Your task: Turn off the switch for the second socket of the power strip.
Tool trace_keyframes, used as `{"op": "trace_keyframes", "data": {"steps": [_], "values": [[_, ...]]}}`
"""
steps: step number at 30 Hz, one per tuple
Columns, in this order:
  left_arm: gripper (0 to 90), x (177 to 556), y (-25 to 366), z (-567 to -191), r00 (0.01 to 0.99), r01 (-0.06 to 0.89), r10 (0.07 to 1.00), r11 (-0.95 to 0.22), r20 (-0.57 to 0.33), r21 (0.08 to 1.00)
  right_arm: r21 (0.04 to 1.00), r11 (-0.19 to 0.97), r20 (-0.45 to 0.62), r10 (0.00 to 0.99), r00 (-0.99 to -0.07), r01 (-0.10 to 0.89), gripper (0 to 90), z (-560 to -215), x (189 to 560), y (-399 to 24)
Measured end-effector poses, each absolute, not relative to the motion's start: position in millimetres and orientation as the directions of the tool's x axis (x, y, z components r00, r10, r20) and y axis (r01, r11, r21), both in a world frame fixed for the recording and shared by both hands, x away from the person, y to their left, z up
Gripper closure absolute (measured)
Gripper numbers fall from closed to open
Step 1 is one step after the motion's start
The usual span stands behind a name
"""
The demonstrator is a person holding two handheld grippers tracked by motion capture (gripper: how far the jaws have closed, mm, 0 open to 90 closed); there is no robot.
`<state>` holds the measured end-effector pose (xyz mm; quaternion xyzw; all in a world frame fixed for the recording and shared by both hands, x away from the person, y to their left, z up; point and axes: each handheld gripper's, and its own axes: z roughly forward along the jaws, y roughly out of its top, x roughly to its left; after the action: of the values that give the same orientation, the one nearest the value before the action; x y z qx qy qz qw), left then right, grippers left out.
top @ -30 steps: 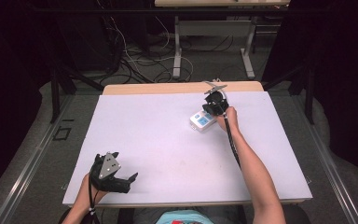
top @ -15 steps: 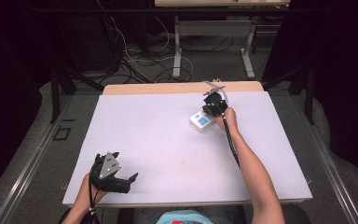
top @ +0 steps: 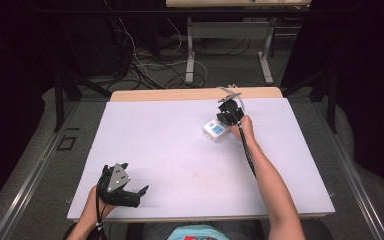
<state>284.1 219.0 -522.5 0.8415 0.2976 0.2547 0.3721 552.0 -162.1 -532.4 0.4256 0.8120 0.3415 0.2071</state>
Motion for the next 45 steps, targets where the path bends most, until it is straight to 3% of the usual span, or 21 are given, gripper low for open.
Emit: {"op": "trace_keyframes", "data": {"steps": [45], "values": [[1.8, 284.7, 218.1, -522.6, 0.692, 0.307, 0.685, -0.564, 0.227, 0.767, 0.741, 0.324, 0.021, 0.864, -0.503, 0.588, 90.0, -535.3, 552.9, -164.7]]}}
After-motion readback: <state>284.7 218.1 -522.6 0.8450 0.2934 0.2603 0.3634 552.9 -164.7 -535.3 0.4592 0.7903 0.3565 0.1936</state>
